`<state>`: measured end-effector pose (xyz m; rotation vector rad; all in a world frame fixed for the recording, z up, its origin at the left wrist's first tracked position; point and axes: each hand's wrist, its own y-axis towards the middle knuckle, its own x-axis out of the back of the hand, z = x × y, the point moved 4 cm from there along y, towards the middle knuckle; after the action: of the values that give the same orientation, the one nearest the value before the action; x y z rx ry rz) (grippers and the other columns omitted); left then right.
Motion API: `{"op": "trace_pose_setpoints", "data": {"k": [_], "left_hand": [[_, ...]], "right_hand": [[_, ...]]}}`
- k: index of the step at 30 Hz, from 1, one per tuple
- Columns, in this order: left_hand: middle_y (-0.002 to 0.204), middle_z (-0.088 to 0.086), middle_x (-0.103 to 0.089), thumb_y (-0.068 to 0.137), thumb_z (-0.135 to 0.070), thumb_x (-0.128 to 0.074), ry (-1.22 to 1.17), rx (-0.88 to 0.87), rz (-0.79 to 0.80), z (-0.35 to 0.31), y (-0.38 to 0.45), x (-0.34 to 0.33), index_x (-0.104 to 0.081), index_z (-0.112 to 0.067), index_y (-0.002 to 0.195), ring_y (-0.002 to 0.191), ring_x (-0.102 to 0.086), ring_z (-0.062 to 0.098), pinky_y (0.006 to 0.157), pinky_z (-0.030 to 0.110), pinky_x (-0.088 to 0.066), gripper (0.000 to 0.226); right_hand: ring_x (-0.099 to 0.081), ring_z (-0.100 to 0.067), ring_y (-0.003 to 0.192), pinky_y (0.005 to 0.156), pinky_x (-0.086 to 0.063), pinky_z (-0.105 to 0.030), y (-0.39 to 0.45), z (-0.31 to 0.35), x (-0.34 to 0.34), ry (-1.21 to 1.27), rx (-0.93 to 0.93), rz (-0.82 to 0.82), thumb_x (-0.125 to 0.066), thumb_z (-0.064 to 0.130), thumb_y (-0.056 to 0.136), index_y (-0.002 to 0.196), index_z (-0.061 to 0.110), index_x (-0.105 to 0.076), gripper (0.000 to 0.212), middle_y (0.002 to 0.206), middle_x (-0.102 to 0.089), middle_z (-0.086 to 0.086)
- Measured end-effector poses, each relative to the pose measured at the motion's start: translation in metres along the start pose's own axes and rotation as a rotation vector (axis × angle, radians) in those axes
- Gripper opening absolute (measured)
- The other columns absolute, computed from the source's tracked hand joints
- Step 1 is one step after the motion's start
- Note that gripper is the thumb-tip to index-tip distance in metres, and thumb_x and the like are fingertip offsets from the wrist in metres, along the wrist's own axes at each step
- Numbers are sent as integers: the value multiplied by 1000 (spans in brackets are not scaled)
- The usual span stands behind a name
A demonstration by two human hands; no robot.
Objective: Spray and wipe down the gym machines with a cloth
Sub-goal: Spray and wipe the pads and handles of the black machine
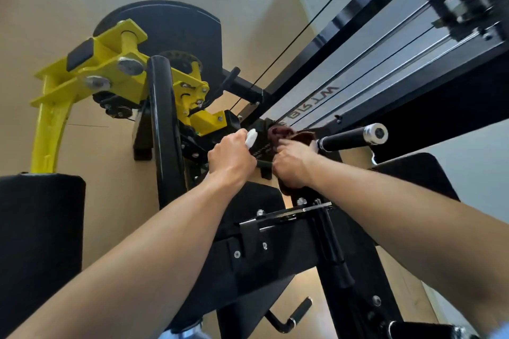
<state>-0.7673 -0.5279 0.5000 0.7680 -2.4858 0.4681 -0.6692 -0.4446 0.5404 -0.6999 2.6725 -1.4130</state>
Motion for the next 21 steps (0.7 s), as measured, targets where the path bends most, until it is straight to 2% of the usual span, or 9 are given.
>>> {"op": "trace_pose_setpoints", "data": {"k": [2, 5, 6, 9, 12, 13, 16, 18, 21], "left_hand": [[90, 0, -54, 89, -6, -59, -18, 13, -2, 1, -1, 3, -59, -21, 113, 79, -48, 23, 69, 39, -38, 28], [95, 3, -60, 89, -5, -59, -44, 13, 9, 0, -6, 4, -59, -20, 112, 81, -51, 24, 71, 39, -40, 27], [95, 2, -59, 89, -4, -59, -49, 11, 19, 0, -8, 4, -59, -19, 111, 83, -53, 24, 71, 39, -40, 27], [98, 4, -62, 89, -4, -59, -41, -3, 41, -1, -8, 5, -58, -18, 110, 84, -53, 24, 72, 39, -40, 26], [97, 4, -62, 88, -3, -59, -13, -9, 45, -2, -6, 4, -58, -18, 109, 85, -57, 27, 71, 39, -40, 25], [95, 4, -60, 88, -3, -59, -9, -9, 42, -3, -5, 4, -58, -18, 109, 83, -54, 26, 71, 39, -40, 25], [93, 2, -58, 88, -3, -59, -10, -8, 39, -4, -3, 3, -58, -19, 109, 81, -49, 25, 72, 39, -40, 27], [94, 3, -60, 87, -3, -59, -2, -7, 48, -4, -4, 2, -59, -19, 108, 82, -50, 25, 72, 39, -40, 26], [96, 3, -62, 87, -4, -60, -6, -20, 73, -4, -7, -1, -59, -21, 107, 83, -52, 24, 72, 39, -40, 25]], "right_hand": [[-57, -25, 131, 108, -44, -39, -3, 22, -6, -66, 162, 161, -55, 27, 102, 132, 18, -66, 32, 133, -66, -1], [-56, -24, 124, 98, -46, -43, -2, 32, -14, -87, 364, 338, -65, 39, 95, 119, 30, -62, 25, 112, -57, 8], [-57, -23, 121, 98, -47, -42, -5, 31, -15, -33, 338, 433, -67, 41, 94, 119, 28, -62, 29, 109, -57, 9], [-63, -24, 120, 109, -47, -47, 2, 8, -7, -104, 183, 228, -63, 34, 99, 118, 20, -67, 24, 112, -70, 3], [-47, -25, 145, 128, -17, -53, 21, -16, 0, -29, 33, -83, -56, 31, 103, 130, 27, -67, 30, 135, -67, 3], [-48, -25, 144, 128, -18, -52, 24, -17, -2, 18, -14, -108, -56, 30, 103, 130, 27, -67, 30, 135, -68, 3], [-65, -22, 116, 102, -47, -38, 15, 5, -5, 114, 48, 52, -58, 25, 102, 118, 16, -70, 22, 115, -70, 2], [-65, -23, 106, 83, -48, -34, 9, 22, -6, 195, 139, 232, -55, 24, 104, 121, 13, -68, 25, 117, -68, -1], [-66, -25, 111, 71, -45, -31, 10, 30, -9, 265, 166, 337, -53, 24, 105, 128, 14, -67, 29, 122, -68, -3]]}}
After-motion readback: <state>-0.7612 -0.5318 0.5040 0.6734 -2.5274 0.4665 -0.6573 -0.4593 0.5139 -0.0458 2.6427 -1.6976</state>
